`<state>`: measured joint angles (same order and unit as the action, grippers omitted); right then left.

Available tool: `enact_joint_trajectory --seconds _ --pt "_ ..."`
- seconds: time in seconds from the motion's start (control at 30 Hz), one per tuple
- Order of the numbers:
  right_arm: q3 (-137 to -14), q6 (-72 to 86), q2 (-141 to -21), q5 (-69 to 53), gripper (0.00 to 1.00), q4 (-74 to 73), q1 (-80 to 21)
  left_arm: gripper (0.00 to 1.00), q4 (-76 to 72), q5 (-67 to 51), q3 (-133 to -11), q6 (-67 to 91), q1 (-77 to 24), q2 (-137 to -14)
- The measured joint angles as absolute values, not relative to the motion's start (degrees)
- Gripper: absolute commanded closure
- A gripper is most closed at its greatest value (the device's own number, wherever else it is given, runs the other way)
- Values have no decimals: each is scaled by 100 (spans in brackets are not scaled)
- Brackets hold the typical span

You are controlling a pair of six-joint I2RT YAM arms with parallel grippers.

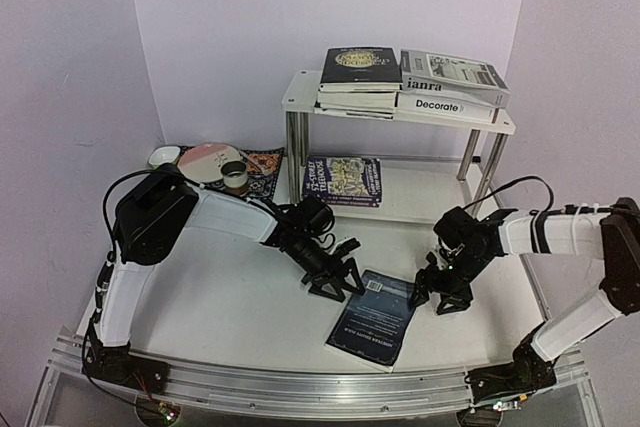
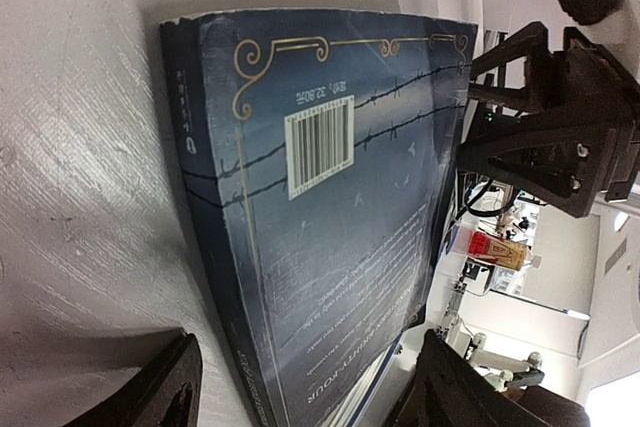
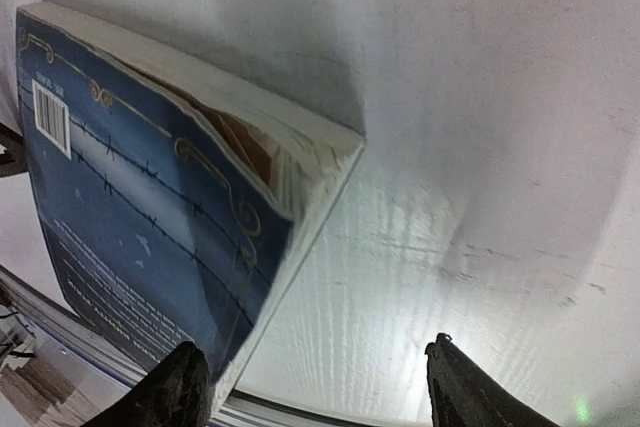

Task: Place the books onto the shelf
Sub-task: Hold the book at the center of the board.

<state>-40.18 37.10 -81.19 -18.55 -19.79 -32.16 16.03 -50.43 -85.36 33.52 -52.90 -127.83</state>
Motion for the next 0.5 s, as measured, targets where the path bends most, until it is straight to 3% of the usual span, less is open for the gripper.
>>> enact_joint_trajectory --seconds 0.13,0.33,0.37,0.5 --pt "-3889 4045 -8597 -2176 34 -1269 -3216 27 1603 -5026 -8536 3439 -5310 -12783" --pt "-3863 4469 -8930 -2473 95 -541 -3205 27 1605 -4995 -8536 3481 -5336 -12783" --pt "-3861 4530 -8949 -2587 100 -458 -3179 26 1603 -4993 -8536 3489 -5336 -12783" --pt "-3813 4689 -8967 -2847 100 -198 -3070 24 1658 -5026 -8536 3573 -5332 -12783"
